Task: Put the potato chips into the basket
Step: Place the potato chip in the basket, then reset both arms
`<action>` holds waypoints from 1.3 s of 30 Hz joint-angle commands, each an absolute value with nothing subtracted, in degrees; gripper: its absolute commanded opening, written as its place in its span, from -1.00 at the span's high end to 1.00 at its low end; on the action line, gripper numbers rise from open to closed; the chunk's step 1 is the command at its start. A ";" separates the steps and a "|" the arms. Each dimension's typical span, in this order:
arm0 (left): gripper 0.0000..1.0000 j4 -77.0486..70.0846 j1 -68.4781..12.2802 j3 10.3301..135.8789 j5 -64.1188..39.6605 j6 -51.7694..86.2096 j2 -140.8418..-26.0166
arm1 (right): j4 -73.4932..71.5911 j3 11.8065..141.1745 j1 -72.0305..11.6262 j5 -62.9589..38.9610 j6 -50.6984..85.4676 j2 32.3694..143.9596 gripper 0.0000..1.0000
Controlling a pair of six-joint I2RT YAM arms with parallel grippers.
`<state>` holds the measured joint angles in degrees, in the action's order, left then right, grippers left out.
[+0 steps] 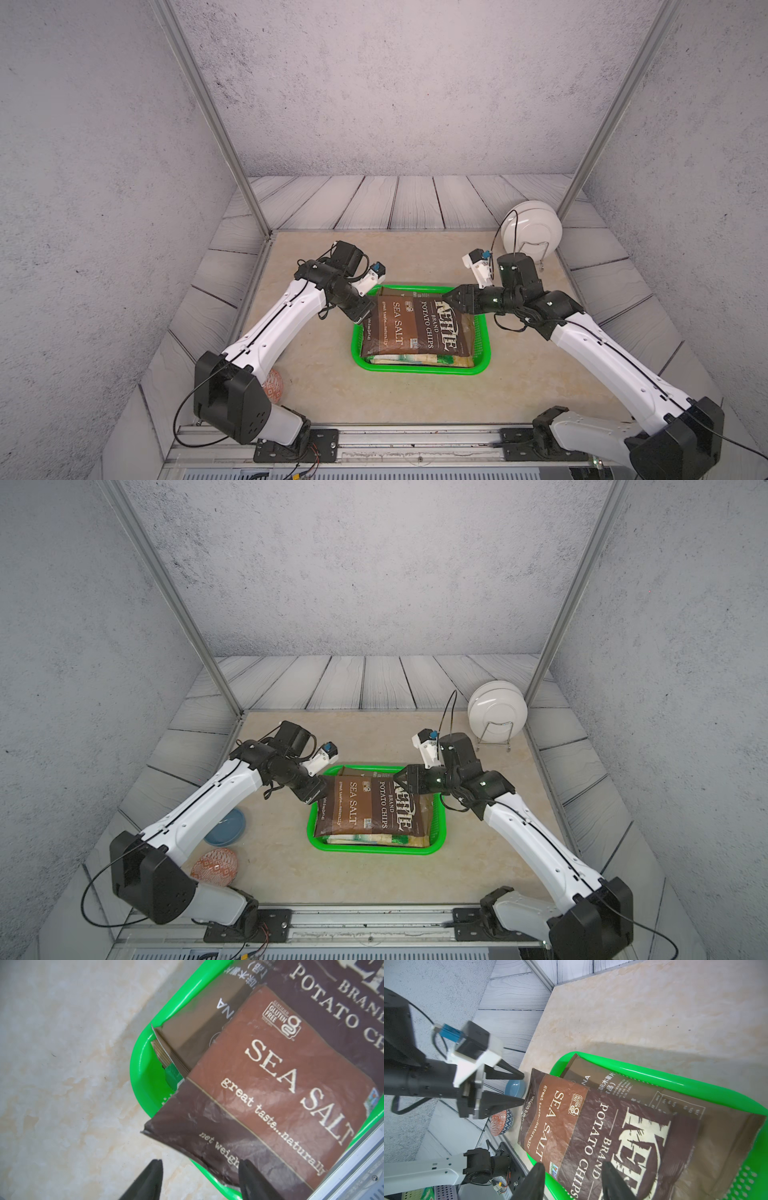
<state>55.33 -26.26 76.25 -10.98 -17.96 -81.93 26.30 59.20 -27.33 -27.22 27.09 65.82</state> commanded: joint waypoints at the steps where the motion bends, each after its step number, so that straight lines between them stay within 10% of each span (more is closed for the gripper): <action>1: -0.41 57.47 -25.04 77.22 -11.88 -17.19 -78.82 | 25.87 56.33 -27.19 -20.30 26.76 60.67 -0.01; 12: -0.98 54.41 -17.93 73.13 -13.35 -16.01 -73.17 | 20.45 47.77 -27.20 -6.16 21.31 50.80 -0.19; 14: -0.97 51.43 -17.14 70.25 -10.96 -15.77 -71.43 | 17.85 44.94 -27.24 -3.99 21.49 49.28 -0.98; 39: -0.97 2.56 -0.83 35.48 -17.32 -7.10 -64.48 | 18.05 30.92 -27.11 28.85 18.13 32.57 -0.99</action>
<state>12.27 -1.17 37.36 -12.51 -8.86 -64.27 17.06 32.75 -27.31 21.19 19.22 35.68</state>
